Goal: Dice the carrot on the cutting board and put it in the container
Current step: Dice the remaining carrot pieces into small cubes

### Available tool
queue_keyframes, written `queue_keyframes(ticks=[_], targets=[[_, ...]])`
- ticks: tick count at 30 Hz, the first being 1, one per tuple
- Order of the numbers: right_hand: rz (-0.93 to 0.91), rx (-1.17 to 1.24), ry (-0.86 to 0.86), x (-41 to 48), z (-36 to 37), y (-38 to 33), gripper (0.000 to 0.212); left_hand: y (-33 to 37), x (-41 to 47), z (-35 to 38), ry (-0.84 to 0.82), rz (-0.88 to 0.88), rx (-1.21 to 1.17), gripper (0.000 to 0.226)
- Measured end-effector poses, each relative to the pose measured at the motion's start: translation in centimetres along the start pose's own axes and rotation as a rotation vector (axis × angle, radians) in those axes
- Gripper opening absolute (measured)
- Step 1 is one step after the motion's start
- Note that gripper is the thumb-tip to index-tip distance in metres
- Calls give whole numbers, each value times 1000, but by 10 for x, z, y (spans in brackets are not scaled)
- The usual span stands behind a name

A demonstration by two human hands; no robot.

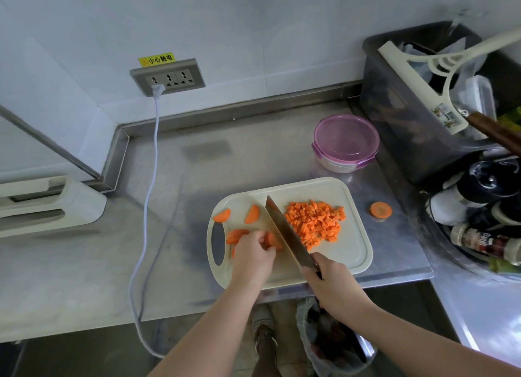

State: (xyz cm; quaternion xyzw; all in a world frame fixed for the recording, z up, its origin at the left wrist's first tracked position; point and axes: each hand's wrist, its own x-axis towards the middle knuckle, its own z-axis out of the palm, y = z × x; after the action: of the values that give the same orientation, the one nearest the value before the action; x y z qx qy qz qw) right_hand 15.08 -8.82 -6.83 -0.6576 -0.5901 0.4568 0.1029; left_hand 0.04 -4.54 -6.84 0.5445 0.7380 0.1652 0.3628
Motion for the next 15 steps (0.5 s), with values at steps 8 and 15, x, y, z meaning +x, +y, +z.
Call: queue_keyframes(ticks=[8, 15], targets=[[-48, -132, -23, 2, 8, -5, 22, 8, 10, 8, 45, -131, -192, 33], [-100, -229, -67, 2, 6, -9, 33, 11, 14, 11, 93, -174, -203, 27]])
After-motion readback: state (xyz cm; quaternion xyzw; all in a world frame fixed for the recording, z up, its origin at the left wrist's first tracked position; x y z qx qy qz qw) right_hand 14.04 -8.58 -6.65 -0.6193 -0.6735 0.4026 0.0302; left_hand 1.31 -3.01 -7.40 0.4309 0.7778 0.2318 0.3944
